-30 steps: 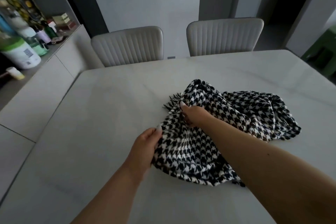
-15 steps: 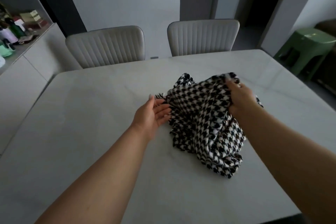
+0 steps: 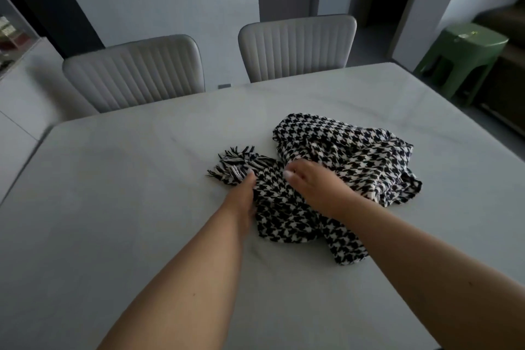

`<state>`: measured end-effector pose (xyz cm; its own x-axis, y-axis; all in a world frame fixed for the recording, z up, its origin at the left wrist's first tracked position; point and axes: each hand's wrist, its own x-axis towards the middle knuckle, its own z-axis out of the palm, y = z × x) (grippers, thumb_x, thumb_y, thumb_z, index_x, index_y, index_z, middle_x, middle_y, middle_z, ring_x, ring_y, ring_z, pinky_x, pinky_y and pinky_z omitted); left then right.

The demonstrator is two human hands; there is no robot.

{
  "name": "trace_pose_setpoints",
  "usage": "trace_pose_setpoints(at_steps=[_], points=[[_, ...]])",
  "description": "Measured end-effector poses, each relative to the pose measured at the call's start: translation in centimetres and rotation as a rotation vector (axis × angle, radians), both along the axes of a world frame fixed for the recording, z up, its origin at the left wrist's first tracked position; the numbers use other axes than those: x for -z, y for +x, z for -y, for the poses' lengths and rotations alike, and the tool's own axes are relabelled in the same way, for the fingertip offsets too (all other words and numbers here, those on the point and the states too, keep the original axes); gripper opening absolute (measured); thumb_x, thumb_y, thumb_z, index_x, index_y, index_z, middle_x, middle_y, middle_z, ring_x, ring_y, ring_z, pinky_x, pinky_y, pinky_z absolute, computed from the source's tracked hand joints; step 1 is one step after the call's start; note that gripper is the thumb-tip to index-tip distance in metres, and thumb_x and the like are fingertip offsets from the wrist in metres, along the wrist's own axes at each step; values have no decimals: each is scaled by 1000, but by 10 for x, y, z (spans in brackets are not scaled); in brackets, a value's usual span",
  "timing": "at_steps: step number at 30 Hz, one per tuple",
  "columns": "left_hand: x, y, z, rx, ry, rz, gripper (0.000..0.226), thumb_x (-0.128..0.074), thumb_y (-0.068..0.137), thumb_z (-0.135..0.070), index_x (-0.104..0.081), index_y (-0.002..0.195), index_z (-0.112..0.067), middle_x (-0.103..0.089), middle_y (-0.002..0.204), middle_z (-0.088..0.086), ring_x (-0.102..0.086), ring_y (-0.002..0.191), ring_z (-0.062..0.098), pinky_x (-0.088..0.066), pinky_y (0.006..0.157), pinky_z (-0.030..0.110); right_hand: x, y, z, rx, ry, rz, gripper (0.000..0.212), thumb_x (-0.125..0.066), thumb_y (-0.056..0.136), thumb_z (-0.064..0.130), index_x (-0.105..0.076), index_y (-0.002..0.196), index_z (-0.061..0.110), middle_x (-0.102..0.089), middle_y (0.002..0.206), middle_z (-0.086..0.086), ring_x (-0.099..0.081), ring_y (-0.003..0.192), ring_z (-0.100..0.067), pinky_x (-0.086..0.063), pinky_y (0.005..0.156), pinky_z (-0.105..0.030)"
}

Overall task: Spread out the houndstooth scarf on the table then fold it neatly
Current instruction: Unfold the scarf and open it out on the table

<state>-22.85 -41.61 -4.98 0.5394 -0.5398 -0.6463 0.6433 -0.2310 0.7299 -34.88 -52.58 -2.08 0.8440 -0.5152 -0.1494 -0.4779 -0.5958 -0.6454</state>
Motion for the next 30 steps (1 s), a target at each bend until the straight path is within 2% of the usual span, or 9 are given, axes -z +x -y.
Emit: trace_pose_setpoints(at_steps=[5, 10, 13, 16, 18, 20, 23, 26, 30], points=[[-7, 47, -16, -307, -167, 53, 15, -52, 97, -19, -65, 101, -12, -65, 100, 5, -62, 85, 13, -52, 65, 23, 11, -12, 12, 31, -27, -177, 61, -27, 92, 63, -41, 137, 23, -52, 131, -6, -53, 114, -23, -44, 96, -37], [-71, 124, -96, -595, -283, 284, 19, -47, 96, -8, -64, 105, -11, -64, 99, -4, -60, 98, 10, -45, 97, 28, -1, -19, 26, 71, -108, -379, 53, -18, 100, 49, -26, 147, 25, -38, 144, -12, -38, 131, -30, -34, 107, -38], [-90, 145, -147, -671, -229, 367, 15, -44, 100, -13, -58, 98, -18, -62, 108, -2, -54, 116, 17, -46, 100, 34, 0, -17, 24, 147, -102, -342, 48, -20, 102, 40, -22, 149, 27, -41, 140, -14, -43, 125, -31, -40, 101, -39], [-72, 137, -168, -524, -51, 380, 35, -42, 102, -23, -48, 133, -7, -52, 133, 14, -48, 127, 26, -44, 100, 35, 0, 5, 1, 84, -198, -266, 51, -22, 96, 56, -54, 117, 22, -57, 113, -10, -54, 101, -27, -46, 83, -36], [-53, 125, -171, -417, 48, 390, 44, -40, 103, -29, -38, 143, -12, -44, 143, 20, -46, 130, 30, -40, 104, 38, 4, 24, -21, 15, -219, -155, 62, -16, 87, 69, -54, 88, 20, -56, 92, -4, -55, 90, -25, -46, 77, -38], [-37, 112, -172, -330, 142, 444, 45, -38, 103, -31, -34, 146, -17, -44, 143, 18, -47, 129, 30, -38, 104, 41, 8, 41, -39, -64, -226, -148, 55, -20, 90, 64, -49, 80, 18, -52, 87, -3, -53, 86, -24, -45, 77, -39], [-14, 100, -177, -134, 325, 606, 41, -42, 102, -32, -49, 135, -10, -53, 135, 16, -53, 118, 27, -41, 99, 38, 13, 63, -53, -100, -199, -144, 50, -26, 93, 60, -53, 93, 17, -55, 99, -5, -54, 97, -26, -44, 80, -37], [8, 98, -182, 33, 490, 708, 36, -49, 99, -31, -57, 122, -5, -59, 125, 14, -55, 116, 29, -43, 98, 37, 20, 83, -58, -66, -208, -146, 55, -37, 94, 55, -46, 131, 16, -49, 132, -9, -46, 122, -27, -39, 98, -38], [36, 108, -185, 150, 614, 798, 28, -54, 95, -30, -58, 119, -15, -56, 128, 9, -51, 122, 27, -40, 97, 32, 27, 97, -46, 161, -351, 61, 58, -58, 90, 40, -40, 135, 10, -44, 135, -16, -37, 129, -31, -31, 106, -38]])
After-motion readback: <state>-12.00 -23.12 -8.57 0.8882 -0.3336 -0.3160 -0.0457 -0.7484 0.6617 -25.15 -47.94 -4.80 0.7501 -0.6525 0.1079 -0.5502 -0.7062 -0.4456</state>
